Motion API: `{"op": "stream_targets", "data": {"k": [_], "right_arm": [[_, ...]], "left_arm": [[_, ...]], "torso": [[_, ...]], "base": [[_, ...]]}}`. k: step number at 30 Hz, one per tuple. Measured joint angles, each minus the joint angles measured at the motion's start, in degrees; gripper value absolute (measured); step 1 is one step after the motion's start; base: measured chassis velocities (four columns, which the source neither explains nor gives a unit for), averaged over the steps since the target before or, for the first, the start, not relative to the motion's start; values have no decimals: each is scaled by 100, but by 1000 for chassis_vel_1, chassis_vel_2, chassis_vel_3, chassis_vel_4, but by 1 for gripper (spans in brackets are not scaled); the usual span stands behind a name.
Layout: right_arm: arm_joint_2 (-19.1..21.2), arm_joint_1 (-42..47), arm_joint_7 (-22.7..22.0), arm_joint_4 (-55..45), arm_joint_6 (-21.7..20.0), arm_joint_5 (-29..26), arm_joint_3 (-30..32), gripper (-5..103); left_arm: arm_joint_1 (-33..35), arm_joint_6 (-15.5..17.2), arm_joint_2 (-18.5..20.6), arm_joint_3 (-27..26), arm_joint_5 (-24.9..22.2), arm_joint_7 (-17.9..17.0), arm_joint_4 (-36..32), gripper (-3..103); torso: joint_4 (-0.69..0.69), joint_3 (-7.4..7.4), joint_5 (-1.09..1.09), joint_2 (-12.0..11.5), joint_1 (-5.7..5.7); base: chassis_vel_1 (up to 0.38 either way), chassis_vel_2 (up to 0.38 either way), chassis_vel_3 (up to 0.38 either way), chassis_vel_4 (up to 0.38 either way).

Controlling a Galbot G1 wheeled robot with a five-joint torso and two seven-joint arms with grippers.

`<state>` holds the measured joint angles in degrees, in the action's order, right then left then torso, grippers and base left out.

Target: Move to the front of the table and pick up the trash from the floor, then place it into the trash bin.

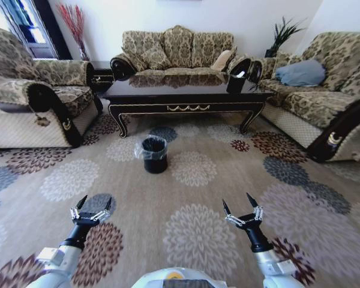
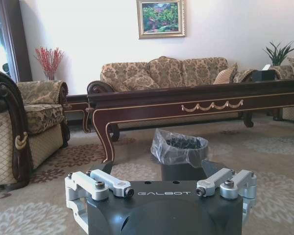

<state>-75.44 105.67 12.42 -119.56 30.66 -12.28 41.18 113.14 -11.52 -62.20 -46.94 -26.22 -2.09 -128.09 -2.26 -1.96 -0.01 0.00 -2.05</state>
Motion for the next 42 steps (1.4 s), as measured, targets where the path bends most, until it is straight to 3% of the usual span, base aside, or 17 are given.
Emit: {"op": "stream_targets", "data": {"k": [42], "right_arm": [[0,-1,0,0,0,0,0,100]], "left_arm": [[0,0,0,0,0,0,0,100]], "torso": [[0,-1,1,-1,0]], "base": [[210,-208,-211,209]]}}
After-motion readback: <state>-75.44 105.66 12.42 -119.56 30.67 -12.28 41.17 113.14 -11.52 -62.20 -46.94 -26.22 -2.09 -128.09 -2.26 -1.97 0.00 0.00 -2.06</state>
